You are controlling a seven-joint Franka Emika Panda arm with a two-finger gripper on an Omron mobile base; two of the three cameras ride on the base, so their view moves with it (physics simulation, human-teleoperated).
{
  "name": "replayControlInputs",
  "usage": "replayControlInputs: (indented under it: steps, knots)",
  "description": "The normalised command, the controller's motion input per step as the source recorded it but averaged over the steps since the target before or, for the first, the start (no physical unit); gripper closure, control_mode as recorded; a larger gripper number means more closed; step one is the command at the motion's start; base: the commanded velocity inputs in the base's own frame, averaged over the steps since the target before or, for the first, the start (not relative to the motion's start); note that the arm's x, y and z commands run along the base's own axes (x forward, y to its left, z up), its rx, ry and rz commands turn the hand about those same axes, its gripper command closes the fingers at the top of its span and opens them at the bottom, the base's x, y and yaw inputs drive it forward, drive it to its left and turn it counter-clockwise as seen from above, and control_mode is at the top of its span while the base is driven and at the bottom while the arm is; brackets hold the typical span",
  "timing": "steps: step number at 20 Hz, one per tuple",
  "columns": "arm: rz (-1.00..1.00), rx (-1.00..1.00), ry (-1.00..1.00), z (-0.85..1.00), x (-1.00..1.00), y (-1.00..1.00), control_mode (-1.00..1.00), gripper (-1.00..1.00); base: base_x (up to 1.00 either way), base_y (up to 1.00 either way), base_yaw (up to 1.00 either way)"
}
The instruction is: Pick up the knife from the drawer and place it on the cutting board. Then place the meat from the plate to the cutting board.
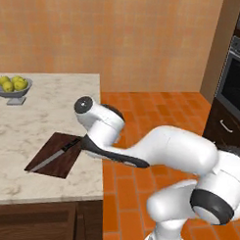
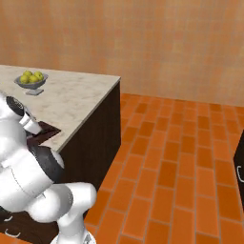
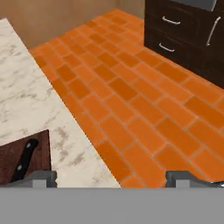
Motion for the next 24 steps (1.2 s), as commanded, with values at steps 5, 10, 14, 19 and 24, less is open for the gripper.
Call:
replayControlInputs:
  steps: [5, 10, 14, 19, 24]
  knots:
    - [0.38, 0.0, -0.13, 0.27, -0.95, -1.0, -1.0, -1.0, 0.0, 0.0, 0.0]
    - [0.32, 0.16, 0.14, 0.0, -0.11, -0.98, -1.0, -1.0, 0.0, 0.0, 0.0]
    - [0.0, 0.0, 0.0, -0.02, -0.1, -0.37, -1.0, -1.0, 0.0, 0.0, 0.0]
    - [0.0, -0.03, 0.12, -0.27, -0.29, 0.0, -1.0, -1.0, 0.0, 0.0, 0.0]
    - [0.0, 0.0, 0.0, 0.0, 0.0, 0.0, 1.0, -1.0, -0.76, -0.14, 0.47]
